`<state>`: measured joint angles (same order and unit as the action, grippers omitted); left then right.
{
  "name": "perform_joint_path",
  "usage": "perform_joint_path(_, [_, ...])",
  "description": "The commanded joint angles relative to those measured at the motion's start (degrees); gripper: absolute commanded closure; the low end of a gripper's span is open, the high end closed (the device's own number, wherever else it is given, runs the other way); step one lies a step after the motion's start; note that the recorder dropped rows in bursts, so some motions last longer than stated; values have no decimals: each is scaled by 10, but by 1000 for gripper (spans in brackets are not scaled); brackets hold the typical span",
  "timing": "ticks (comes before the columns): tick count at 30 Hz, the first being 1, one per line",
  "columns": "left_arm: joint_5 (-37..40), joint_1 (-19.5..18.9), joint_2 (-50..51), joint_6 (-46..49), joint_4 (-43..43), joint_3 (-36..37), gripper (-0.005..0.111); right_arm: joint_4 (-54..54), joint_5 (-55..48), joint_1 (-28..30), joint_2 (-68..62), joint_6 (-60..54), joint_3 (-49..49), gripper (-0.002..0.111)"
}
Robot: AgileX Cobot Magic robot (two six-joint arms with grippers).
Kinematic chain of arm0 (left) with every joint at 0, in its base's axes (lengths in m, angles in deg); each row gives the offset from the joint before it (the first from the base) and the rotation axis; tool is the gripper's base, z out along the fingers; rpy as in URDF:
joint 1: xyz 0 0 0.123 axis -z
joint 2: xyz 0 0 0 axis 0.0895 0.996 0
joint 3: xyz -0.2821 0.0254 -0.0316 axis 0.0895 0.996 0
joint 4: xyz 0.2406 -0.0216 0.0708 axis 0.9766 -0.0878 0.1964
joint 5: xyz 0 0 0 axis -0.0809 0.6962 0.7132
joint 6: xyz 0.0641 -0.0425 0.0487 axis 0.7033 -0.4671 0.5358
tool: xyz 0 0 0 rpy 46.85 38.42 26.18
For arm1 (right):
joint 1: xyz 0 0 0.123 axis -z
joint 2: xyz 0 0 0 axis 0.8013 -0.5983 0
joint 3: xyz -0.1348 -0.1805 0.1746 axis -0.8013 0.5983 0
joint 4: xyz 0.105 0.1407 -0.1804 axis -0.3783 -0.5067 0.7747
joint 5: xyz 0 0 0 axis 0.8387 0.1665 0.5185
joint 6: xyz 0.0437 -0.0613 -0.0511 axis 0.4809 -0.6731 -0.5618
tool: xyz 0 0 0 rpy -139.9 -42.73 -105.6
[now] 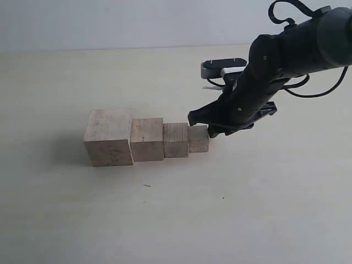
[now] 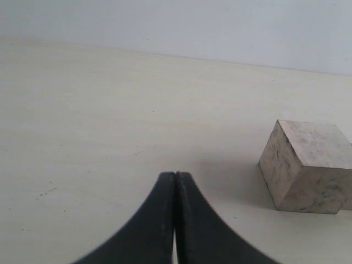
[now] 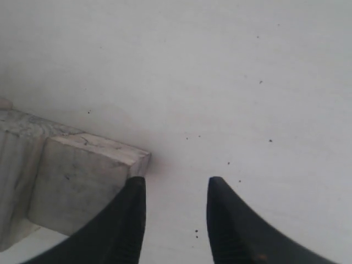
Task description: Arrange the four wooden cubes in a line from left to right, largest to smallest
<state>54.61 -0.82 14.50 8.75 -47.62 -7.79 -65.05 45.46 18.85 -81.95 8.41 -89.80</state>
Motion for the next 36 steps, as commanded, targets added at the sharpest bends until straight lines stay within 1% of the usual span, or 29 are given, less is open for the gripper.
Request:
perform_joint_path(1, [-4, 4, -4, 0, 1, 0, 107, -3, -1, -3, 1, 0, -4, 72])
perform_joint_path(7, [-4, 4, -4, 0, 1, 0, 107, 5, -3, -3, 14, 0, -4, 72])
perform_joint_path(13, [-4, 4, -4, 0, 1, 0, 107, 85, -18, -3, 38, 66, -4, 72])
perform_joint_path(16, [-4, 4, -4, 0, 1, 0, 107, 106, -27, -3, 56, 87, -4, 72])
perform_joint_path(23, [-4, 4, -4, 0, 1, 0, 107, 106, -41, -3, 141, 81, -4, 72])
perform_joint_path(28, [-4, 4, -4, 0, 1, 0, 107, 106, -38, -3, 203, 58, -4, 79])
perform_joint_path(36, [-4, 4, -4, 0, 1, 0, 107, 125, -43, -3, 273, 56, -4, 79])
